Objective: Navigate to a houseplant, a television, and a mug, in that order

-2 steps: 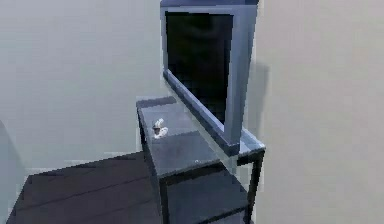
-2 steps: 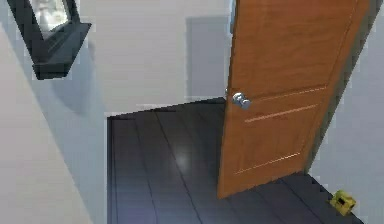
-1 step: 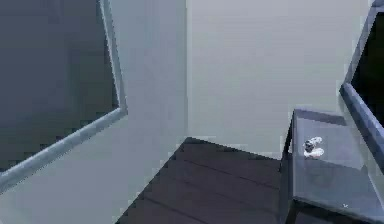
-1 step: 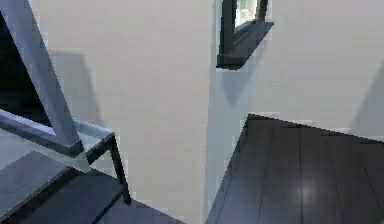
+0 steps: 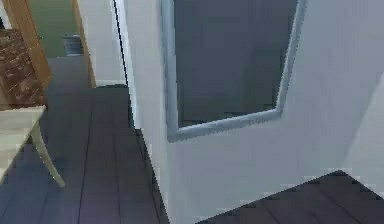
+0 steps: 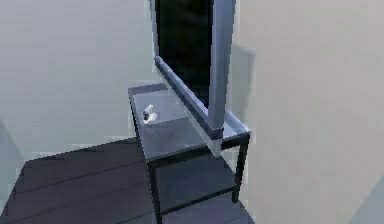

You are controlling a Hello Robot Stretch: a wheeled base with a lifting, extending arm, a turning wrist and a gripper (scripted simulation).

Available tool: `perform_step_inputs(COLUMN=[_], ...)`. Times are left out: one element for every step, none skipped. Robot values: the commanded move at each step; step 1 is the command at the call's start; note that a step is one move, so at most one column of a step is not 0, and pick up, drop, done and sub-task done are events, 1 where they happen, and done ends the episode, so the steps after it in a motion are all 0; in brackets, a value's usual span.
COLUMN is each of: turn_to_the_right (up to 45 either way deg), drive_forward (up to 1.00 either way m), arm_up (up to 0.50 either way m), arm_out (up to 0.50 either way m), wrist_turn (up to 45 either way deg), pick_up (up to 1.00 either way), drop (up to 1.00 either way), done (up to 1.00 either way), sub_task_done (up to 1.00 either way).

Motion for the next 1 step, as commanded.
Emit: perform_step_inputs(turn_to_the_right=[-24.0], drive_forward=[0.00], arm_up=[0.00], arm_out=[0.00], wrist_turn=[0.0], pick_up=[0.00], drop=[0.00], done=[0.00], sub_task_done=[0.00])
